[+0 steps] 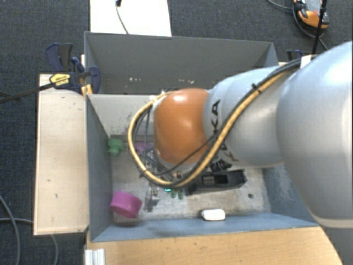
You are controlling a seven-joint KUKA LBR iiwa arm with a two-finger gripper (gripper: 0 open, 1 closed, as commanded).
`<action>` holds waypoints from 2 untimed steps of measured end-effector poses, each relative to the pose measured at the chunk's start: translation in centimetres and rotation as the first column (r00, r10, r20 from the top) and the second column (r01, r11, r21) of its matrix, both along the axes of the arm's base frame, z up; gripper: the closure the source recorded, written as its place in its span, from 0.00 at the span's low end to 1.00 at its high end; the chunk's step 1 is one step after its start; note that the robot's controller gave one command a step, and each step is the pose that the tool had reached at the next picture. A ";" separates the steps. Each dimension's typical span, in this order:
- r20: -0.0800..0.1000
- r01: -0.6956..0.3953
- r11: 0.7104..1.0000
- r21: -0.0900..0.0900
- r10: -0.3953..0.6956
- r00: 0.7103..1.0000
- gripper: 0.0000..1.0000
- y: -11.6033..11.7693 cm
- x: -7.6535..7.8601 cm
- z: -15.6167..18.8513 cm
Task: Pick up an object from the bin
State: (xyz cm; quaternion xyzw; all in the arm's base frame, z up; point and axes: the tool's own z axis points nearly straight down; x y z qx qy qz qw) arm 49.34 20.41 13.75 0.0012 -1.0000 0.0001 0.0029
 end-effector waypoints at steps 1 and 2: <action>0.007 0.005 1.000 0.001 -0.005 1.000 0.00 -0.1 0.2 0.4; 0.003 -0.103 0.995 -0.012 0.103 0.995 1.00 3.7 -0.4 -5.3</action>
Offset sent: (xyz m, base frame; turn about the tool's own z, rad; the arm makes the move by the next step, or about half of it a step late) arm -0.0093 0.0434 -0.0623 -0.1156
